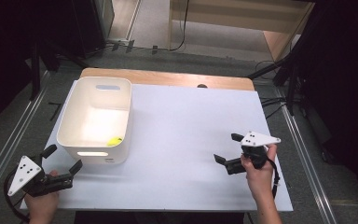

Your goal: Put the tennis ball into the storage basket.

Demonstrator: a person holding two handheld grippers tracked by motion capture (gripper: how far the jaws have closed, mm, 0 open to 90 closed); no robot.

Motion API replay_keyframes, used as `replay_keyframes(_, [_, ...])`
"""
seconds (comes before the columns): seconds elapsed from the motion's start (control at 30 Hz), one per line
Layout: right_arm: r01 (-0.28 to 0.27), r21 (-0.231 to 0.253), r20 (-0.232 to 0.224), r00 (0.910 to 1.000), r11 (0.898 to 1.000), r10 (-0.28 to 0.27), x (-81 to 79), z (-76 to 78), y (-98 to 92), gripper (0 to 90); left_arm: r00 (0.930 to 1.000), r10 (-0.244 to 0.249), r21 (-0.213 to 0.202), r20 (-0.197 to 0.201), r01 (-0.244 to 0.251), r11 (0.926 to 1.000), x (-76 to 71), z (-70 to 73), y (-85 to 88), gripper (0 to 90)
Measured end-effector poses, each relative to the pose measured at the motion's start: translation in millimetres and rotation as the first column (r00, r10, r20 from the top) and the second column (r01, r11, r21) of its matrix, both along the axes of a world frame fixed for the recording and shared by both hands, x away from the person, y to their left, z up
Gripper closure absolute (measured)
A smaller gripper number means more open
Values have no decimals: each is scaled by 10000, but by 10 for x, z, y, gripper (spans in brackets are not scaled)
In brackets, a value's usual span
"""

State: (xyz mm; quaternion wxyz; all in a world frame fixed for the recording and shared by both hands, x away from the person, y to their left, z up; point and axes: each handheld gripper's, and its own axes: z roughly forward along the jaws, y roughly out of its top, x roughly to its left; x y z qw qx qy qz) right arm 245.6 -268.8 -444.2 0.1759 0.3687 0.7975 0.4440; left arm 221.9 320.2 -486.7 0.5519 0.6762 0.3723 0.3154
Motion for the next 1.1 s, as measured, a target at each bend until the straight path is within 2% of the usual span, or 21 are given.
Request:
replay_keyframes(0.13, [215,139,121,9997,9997,-217,-55,-37,-114,0,10000,3,-17,-5,-3,10000,3,0,4,0])
replay_keyframes(0.33, [464,377,-53,9989,9982,-462,-107,-140,-230,0,10000,1,39,11,-1,10000,3,-1,-3,0])
replay_keyframes(0.5, [533,511,112,9985,9973,-540,-149,-172,-306,0,10000,13,47,6,-13,10000,2,0,-3,0])
replay_keyframes(0.83, [1086,868,-40,9941,9903,-1087,-261,-310,-518,0,10000,29,51,-3,-29,10000,2,-1,-5,0])
replay_keyframes(1.1, [1187,1348,110,9926,9837,-1212,-337,-396,-677,0,10000,52,133,-6,-52,9999,5,-2,-16,0])
